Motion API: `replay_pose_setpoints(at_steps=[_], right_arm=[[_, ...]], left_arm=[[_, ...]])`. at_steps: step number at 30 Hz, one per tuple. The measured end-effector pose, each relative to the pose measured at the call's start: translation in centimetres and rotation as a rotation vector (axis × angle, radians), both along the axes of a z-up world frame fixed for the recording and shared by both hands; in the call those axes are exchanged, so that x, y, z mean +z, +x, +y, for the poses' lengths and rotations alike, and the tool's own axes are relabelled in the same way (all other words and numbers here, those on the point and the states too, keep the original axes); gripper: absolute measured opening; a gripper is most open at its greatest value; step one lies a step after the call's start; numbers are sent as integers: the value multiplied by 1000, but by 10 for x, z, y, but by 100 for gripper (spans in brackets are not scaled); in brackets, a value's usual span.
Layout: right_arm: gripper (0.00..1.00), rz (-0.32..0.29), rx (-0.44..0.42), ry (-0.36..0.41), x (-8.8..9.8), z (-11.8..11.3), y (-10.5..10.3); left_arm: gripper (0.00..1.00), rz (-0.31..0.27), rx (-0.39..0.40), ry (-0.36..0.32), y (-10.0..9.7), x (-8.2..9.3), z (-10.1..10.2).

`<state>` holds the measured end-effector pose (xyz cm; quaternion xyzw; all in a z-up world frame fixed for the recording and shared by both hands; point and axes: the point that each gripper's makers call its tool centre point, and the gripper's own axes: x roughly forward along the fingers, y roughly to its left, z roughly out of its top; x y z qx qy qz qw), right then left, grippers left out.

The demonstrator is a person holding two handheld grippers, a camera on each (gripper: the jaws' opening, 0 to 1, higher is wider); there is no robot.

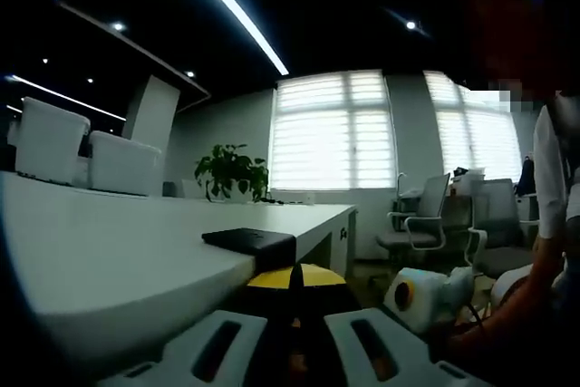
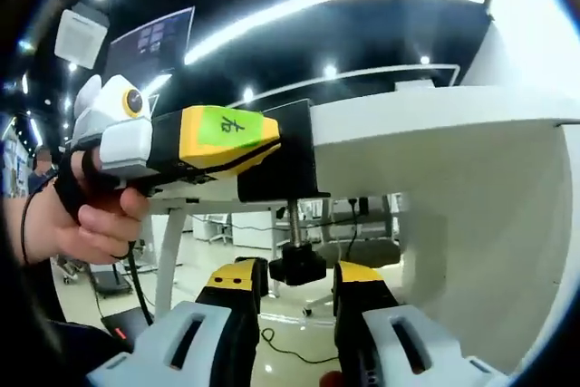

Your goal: Clamp the fixed fixture on the desktop, loosen the retaining clip, secure it to the edge of the desk, and tighten the retaining clip.

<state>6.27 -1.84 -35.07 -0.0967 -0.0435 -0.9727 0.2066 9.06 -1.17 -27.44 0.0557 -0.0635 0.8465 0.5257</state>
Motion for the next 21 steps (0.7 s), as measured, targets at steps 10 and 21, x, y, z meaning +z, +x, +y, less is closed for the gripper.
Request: replay_pose_setpoints(at_steps=[10,21], right_arm=[[25,32,-23,71,6,-2,-6],[24,104,252,250,4,-11,-5]], left_arm=[[1,11,43,-10,1,1,-2],[1,34,50,-34,2,1,-2]])
